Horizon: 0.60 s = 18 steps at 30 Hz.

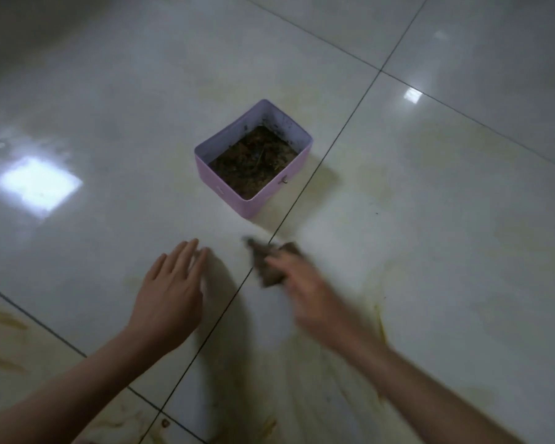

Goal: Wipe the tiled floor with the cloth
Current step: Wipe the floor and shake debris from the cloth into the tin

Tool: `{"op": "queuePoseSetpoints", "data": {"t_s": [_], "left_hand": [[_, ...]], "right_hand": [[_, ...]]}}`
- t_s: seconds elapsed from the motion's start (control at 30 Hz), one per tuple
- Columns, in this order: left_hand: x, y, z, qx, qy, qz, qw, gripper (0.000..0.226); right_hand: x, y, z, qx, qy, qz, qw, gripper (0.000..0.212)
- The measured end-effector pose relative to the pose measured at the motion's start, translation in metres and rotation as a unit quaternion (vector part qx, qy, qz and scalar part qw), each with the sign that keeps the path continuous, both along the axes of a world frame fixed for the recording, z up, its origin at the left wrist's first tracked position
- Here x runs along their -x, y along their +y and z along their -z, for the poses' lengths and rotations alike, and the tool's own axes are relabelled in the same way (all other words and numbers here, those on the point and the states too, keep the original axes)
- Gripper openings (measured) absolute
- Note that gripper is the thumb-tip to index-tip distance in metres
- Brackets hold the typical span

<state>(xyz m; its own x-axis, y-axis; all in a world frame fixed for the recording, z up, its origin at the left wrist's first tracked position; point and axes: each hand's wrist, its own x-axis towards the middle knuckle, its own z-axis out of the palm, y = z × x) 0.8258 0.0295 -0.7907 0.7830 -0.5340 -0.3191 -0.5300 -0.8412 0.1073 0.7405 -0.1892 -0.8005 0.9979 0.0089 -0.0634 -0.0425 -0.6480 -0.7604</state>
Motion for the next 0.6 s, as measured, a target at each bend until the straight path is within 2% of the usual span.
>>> {"op": "queuePoseSetpoints", "data": {"t_s": [0.03, 0.1, 0.2, 0.27, 0.3, 0.37, 0.43, 0.5, 0.57, 0.6], "left_hand": [[0.0, -0.01, 0.002, 0.013, 0.001, 0.027, 1.0, 0.066], [-0.001, -0.031, 0.008, 0.03, 0.006, 0.069, 0.997, 0.066], [-0.005, -0.058, 0.014, 0.03, 0.004, 0.099, 0.995, 0.065], [-0.01, -0.07, 0.011, 0.041, -0.006, 0.102, 0.994, 0.061], [-0.012, -0.073, 0.01, 0.062, -0.011, 0.102, 0.993, 0.057], [-0.016, -0.074, 0.009, 0.083, -0.039, 0.105, 0.99, 0.056], [-0.019, -0.073, 0.008, 0.068, -0.044, 0.117, 0.99, 0.063], [-0.019, -0.072, 0.007, 0.067, -0.037, 0.119, 0.99, 0.066], [-0.018, -0.071, 0.003, 0.072, -0.022, 0.114, 0.991, 0.067], [-0.017, -0.072, 0.0, 0.073, -0.007, 0.107, 0.992, 0.067]], "right_hand": [[-0.002, -0.034, -0.009, 0.001, 0.001, 0.051, 0.999, 0.036], [-0.004, -0.11, -0.02, 0.06, 0.006, 0.131, 0.99, 0.033], [-0.007, -0.221, -0.012, 0.137, 0.061, 0.272, 0.951, 0.036], [-0.016, -0.259, 0.01, 0.174, 0.107, 0.323, 0.924, 0.042], [-0.028, -0.257, 0.021, 0.194, 0.1, 0.333, 0.918, 0.042], [-0.05, -0.227, 0.038, 0.223, 0.043, 0.303, 0.926, 0.039], [-0.06, -0.172, 0.044, 0.24, -0.047, 0.23, 0.942, 0.036], [-0.042, -0.105, 0.046, 0.201, -0.084, 0.157, 0.963, 0.035], [-0.004, -0.043, 0.04, 0.143, -0.078, 0.011, 0.987, 0.041], [0.015, -0.026, 0.036, 0.133, -0.059, -0.08, 0.986, 0.045]]}}
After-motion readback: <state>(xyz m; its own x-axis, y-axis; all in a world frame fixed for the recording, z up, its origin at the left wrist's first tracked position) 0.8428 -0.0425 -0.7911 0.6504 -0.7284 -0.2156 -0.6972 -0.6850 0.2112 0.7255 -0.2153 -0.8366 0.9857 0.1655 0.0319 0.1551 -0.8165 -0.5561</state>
